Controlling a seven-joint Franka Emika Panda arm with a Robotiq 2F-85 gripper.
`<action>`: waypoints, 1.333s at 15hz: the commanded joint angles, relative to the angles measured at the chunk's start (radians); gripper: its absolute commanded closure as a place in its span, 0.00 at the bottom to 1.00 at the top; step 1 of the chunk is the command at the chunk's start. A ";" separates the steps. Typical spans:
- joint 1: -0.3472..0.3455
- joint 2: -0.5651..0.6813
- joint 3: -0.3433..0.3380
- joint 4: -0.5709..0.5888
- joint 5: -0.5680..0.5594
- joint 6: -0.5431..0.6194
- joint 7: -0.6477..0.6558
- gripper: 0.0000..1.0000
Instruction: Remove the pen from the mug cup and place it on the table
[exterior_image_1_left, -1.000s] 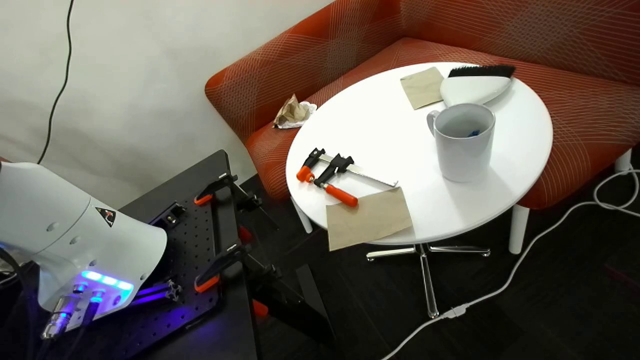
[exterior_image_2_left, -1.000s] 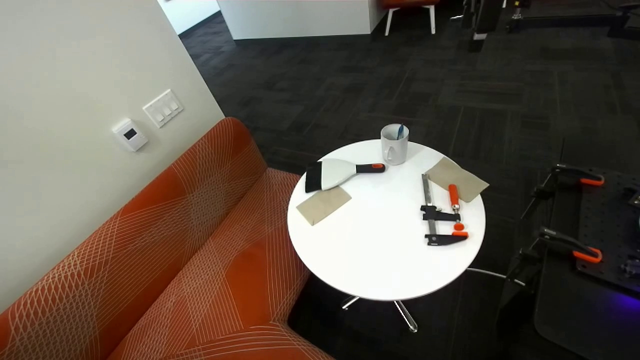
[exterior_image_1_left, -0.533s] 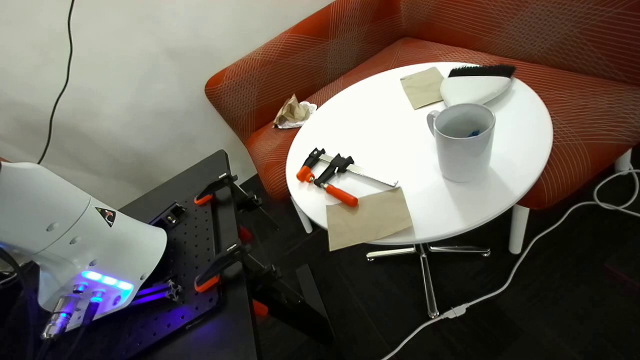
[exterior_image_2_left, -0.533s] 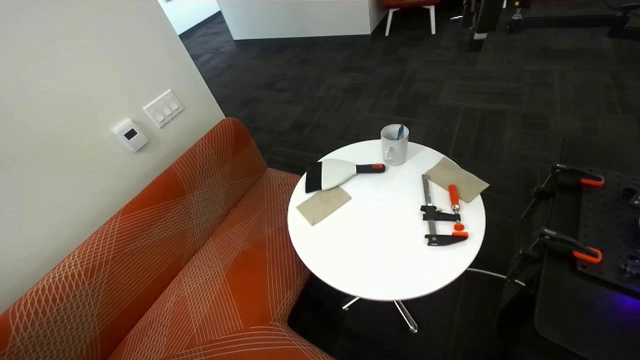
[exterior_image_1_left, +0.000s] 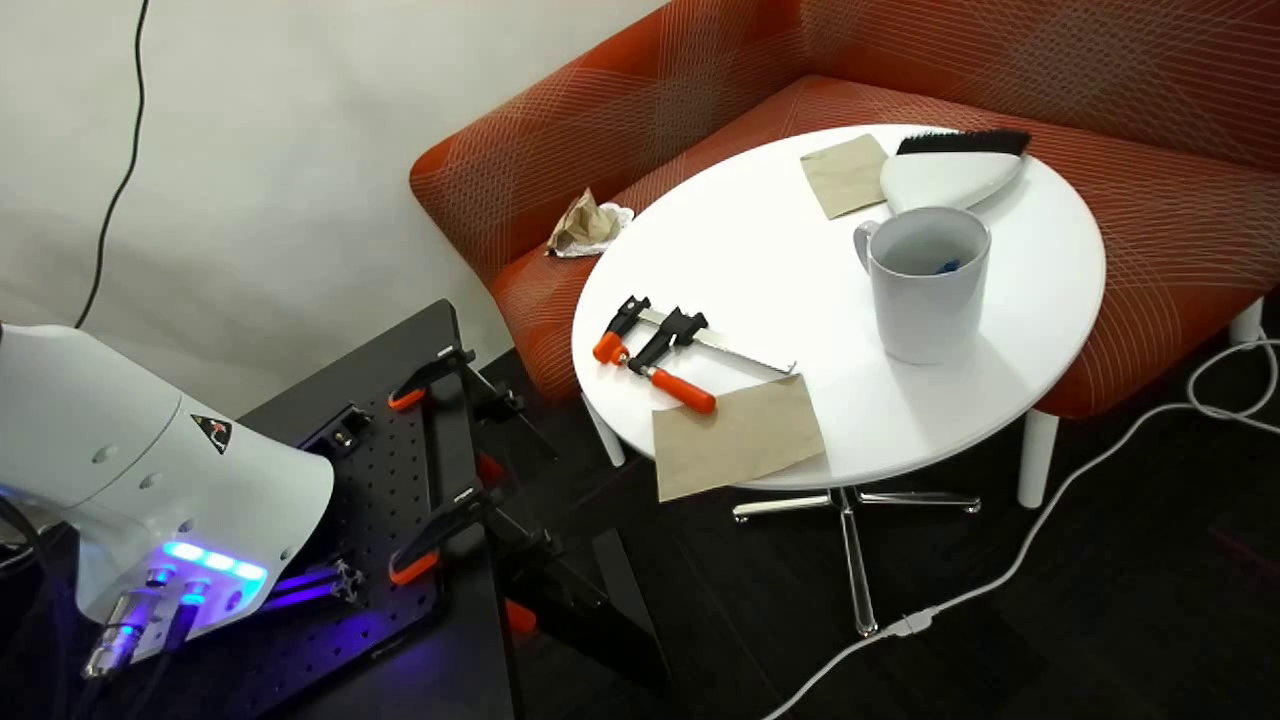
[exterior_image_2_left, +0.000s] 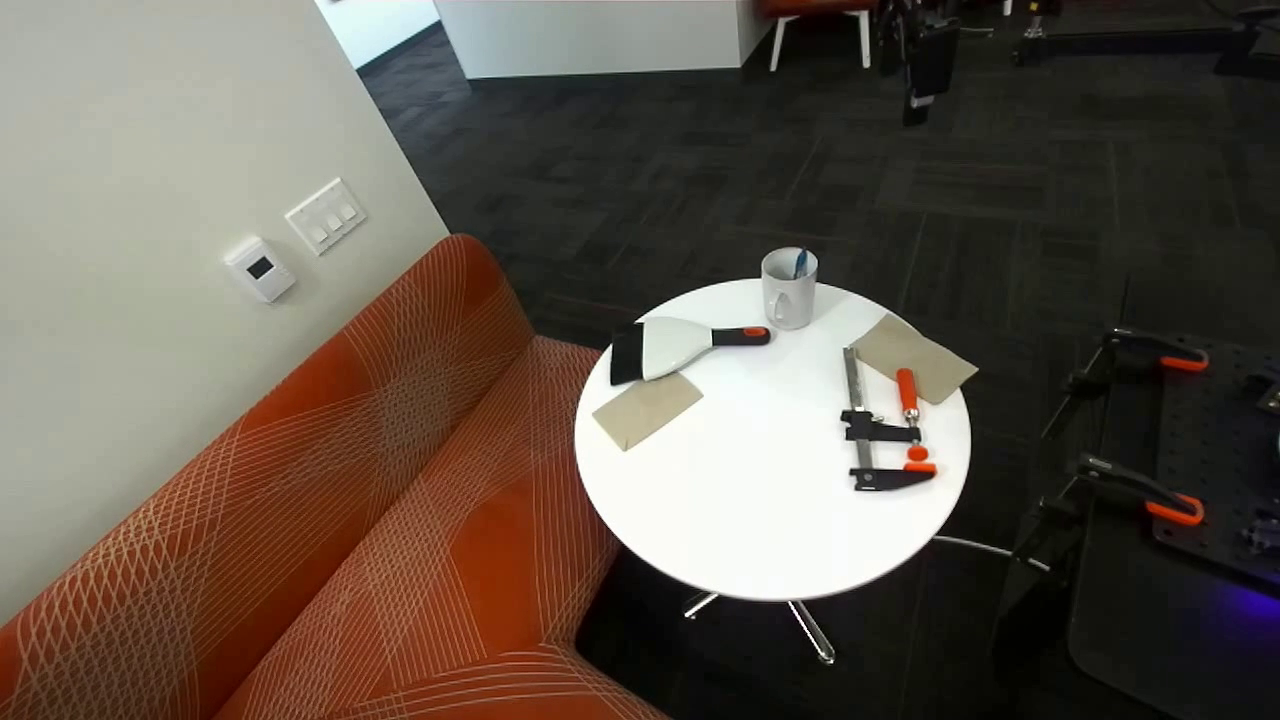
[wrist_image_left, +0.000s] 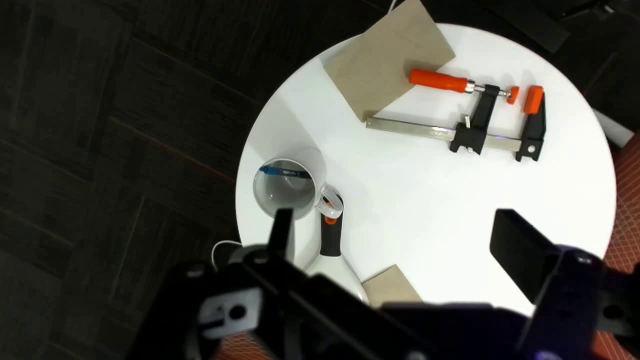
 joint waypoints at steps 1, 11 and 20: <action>-0.017 0.152 0.020 0.090 -0.056 0.024 -0.071 0.00; -0.058 0.459 0.057 0.252 -0.090 0.112 -0.142 0.00; -0.078 0.579 0.082 0.310 -0.112 0.103 -0.116 0.00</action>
